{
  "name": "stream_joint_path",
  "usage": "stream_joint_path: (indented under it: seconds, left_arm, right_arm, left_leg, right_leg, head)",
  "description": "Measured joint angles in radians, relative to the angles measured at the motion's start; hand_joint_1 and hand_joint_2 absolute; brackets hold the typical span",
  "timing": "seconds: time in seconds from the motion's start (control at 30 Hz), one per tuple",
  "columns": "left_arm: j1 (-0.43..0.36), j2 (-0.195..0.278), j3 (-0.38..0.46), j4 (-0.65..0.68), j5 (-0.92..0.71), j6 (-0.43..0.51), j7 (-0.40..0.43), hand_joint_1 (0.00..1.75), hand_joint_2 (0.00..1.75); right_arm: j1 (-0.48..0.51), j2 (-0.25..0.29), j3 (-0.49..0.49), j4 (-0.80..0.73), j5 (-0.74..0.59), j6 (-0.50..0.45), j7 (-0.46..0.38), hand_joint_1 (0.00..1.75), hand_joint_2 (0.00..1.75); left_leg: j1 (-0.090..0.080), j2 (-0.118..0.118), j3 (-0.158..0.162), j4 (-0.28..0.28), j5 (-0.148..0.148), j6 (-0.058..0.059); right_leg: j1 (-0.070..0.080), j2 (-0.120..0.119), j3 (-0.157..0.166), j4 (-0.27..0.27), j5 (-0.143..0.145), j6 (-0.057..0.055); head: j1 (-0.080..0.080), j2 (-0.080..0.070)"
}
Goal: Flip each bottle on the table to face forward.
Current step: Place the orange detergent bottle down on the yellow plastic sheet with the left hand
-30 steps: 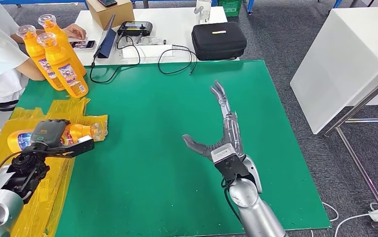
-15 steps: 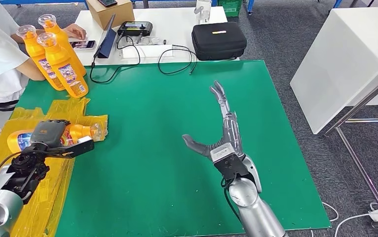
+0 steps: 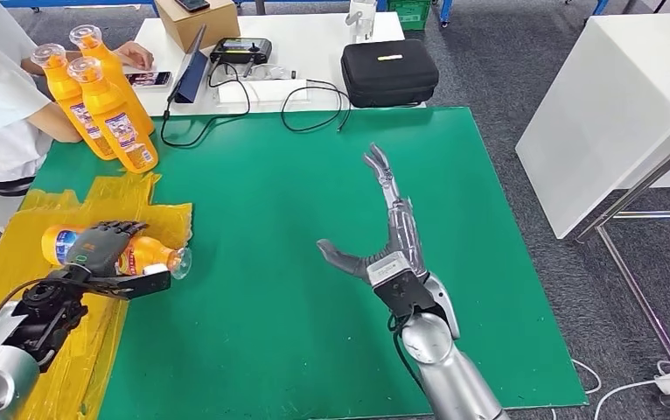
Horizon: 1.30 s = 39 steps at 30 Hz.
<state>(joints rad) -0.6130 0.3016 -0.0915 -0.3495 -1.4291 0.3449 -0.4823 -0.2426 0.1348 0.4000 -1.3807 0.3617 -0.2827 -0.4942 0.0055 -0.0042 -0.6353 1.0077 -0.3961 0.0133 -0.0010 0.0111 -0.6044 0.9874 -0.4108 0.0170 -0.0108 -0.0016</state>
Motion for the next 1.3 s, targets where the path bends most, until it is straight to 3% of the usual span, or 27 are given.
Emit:
stream_joint_path:
  seconds: [0.93,1.13,1.3]
  left_arm:
    - [0.004,0.004,-0.011,0.0,0.004,0.006,0.008,0.0,1.75]
    - [0.013,0.004,-0.013,-0.001,0.044,0.088,0.004,0.0,1.75]
    - [0.013,0.0,-0.013,-0.03,0.126,0.151,-0.064,0.0,1.75]
  right_arm:
    - [-0.015,0.004,0.013,0.036,-0.005,0.0,-0.009,0.0,1.75]
    - [-0.015,0.004,0.013,0.039,-0.007,-0.004,-0.012,0.0,1.75]
    - [-0.012,0.003,0.013,0.039,-0.005,-0.019,-0.011,0.0,1.75]
  left_leg:
    - [0.0,0.0,0.001,0.0,0.001,-0.001]
    - [0.0,0.0,0.001,0.0,0.001,-0.001]
    - [0.0,0.0,0.0,0.0,0.001,-0.001]
  right_leg:
    - [0.0,0.0,0.001,0.0,0.0,0.0]
    - [0.0,0.0,0.0,0.0,0.0,0.0]
    - [0.0,0.0,-0.001,0.0,0.0,0.0]
  head:
    - [0.0,0.0]
    - [0.0,0.0]
    - [0.0,0.0]
